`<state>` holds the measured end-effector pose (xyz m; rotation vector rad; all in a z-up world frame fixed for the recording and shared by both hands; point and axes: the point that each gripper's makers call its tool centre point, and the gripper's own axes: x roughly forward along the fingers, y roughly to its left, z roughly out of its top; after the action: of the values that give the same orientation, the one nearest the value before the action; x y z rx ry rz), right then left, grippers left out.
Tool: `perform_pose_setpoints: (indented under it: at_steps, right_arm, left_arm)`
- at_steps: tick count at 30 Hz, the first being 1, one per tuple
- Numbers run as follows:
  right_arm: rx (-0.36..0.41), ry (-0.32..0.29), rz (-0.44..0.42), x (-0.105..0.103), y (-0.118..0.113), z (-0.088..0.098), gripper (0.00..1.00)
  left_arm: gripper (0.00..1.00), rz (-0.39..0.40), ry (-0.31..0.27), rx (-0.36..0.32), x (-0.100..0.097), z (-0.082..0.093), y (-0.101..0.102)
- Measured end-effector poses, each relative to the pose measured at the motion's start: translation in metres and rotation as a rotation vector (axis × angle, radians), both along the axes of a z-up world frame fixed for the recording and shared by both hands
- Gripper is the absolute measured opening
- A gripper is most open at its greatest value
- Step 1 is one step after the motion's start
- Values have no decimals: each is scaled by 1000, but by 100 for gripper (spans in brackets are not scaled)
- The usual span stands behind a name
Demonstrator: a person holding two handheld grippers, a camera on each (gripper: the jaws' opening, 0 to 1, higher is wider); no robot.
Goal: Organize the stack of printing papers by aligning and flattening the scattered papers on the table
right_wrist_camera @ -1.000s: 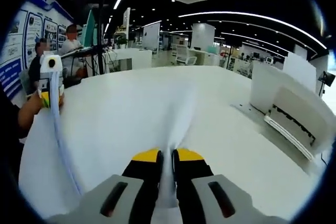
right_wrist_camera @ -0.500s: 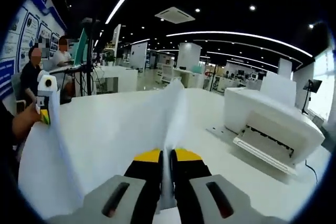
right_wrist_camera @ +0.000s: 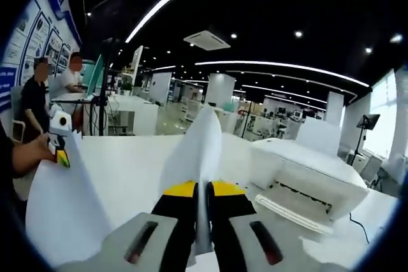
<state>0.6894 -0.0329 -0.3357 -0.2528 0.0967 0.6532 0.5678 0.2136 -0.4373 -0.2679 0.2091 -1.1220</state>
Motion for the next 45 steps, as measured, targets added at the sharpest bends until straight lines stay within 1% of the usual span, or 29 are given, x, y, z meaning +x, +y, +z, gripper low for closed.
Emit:
perform_pose_setpoints:
  at_steps: [9, 17, 24, 31, 37, 42, 45]
  right_arm:
    - [15, -85, 8, -22, -10, 41, 2]
    - [19, -123, 54, -47, -4, 64, 2]
    - [37, -153, 87, -66, -1, 85, 2]
    - [39, -154, 123, -83, 4, 88, 2]
    - [85, -151, 169, -101, 5, 95, 1]
    - [98, -137, 210, -117, 4, 93, 1]
    - [107, -113, 235, -125, 3, 86, 1]
  left_arm:
    - [7, 30, 3, 4, 5, -1, 3]
    - [7, 47, 12, -1, 8, -1, 5]
    - [7, 59, 14, -2, 10, -2, 6]
    - [7, 74, 41, -18, 15, -2, 9]
    - [7, 98, 71, -33, 19, -2, 11]
    - [7, 110, 91, -44, 22, -3, 13]
    - [7, 113, 104, -48, 23, -4, 14]
